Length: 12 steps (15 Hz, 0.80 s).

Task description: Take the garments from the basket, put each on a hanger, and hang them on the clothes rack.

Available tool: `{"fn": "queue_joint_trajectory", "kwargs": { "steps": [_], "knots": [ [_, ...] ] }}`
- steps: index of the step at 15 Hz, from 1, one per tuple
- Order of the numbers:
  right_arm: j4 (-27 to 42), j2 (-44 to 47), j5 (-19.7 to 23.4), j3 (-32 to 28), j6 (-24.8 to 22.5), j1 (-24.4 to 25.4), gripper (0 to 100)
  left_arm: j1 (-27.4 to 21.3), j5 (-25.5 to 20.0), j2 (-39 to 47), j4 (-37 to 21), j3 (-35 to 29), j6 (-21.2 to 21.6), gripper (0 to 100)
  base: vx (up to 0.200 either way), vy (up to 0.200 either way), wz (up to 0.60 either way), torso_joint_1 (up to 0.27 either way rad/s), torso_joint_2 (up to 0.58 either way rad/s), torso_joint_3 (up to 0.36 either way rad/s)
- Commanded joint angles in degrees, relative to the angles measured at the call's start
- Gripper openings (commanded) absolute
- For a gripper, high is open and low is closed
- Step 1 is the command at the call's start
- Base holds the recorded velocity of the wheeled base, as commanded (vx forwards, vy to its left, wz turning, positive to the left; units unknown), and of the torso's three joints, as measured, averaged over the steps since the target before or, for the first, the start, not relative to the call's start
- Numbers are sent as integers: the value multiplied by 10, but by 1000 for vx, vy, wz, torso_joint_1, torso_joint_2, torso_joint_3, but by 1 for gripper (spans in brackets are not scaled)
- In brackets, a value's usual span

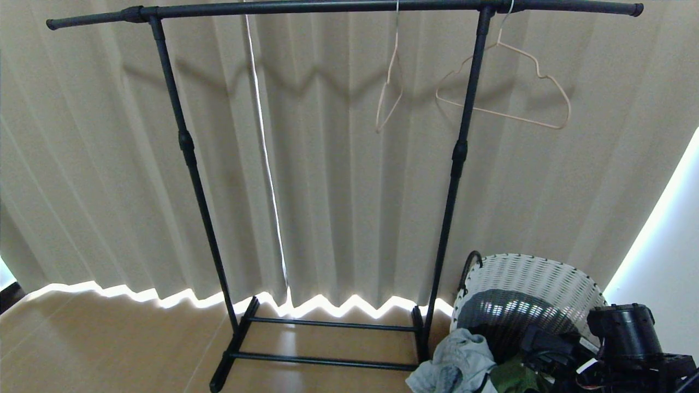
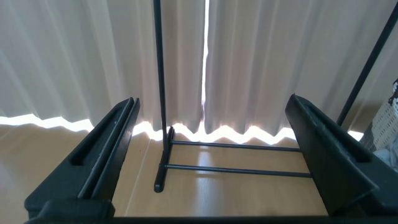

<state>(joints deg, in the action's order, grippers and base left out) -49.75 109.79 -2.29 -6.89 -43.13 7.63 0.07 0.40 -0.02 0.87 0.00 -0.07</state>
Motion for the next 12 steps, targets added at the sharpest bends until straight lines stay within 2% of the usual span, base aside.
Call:
{"fn": "queue_joint_trajectory", "kwargs": {
  "steps": [1,7,8,12],
  "knots": [
    [-10,9,-2,-1,0,0,100,0,0,0,0,0,0,100,0,0,0,0,0,0],
    [-40,23,-1,-5,0,1,100,0,-1,0,0,0,0,100,0,0,0,0,0,0],
    [-40,24,0,-6,0,1,0,0,0,0,0,0,0,100,0,0,0,0,0,0],
    [-40,0,4,6,0,2,0,0,-1,0,0,0,0,100,0,0,0,0,0,0]
  ]
}}
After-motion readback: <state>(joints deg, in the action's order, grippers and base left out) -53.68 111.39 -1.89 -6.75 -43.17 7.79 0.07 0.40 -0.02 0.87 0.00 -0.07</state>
